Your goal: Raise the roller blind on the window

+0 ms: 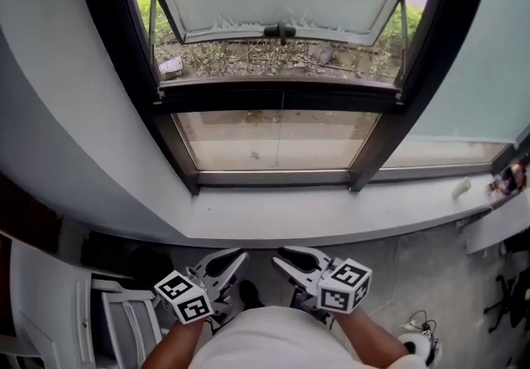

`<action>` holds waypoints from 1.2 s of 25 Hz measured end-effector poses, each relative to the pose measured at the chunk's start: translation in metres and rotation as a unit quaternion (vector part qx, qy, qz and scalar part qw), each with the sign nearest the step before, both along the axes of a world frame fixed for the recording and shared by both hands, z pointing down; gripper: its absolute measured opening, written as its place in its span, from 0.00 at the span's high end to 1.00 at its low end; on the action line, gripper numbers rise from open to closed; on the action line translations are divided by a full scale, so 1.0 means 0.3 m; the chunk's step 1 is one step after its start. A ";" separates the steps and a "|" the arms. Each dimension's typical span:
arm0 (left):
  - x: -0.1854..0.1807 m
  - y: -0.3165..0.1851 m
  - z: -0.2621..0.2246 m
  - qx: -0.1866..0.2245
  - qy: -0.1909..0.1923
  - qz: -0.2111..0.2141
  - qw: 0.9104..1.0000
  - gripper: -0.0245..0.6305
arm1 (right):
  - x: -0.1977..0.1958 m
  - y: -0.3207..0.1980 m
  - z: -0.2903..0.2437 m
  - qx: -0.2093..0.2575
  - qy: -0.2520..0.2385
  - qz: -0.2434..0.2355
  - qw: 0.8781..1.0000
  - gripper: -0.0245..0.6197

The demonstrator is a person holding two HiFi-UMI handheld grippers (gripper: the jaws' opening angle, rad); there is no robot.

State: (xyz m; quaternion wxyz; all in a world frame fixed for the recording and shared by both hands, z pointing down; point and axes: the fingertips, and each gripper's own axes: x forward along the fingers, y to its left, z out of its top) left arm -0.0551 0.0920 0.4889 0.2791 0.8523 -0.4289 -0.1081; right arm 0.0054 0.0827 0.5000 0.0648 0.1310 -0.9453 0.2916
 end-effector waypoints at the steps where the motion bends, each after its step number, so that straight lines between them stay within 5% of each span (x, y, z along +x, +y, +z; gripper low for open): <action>1: -0.026 -0.016 -0.003 -0.001 0.001 0.003 1.000 0.93 | -0.029 -0.016 -0.001 0.000 0.001 0.003 1.000 0.81; 7: -0.161 -0.095 0.018 -0.006 -0.001 0.016 1.000 0.93 | -0.164 -0.109 -0.007 0.005 0.009 0.021 1.000 0.81; 14: -0.182 -0.197 0.033 -0.015 0.004 0.029 0.999 0.93 | -0.192 -0.216 0.013 -0.006 0.020 0.042 0.999 0.81; 30: 0.024 -0.546 -0.010 0.006 -0.008 0.018 1.000 0.93 | 0.027 -0.579 -0.001 0.031 0.041 0.041 0.998 0.81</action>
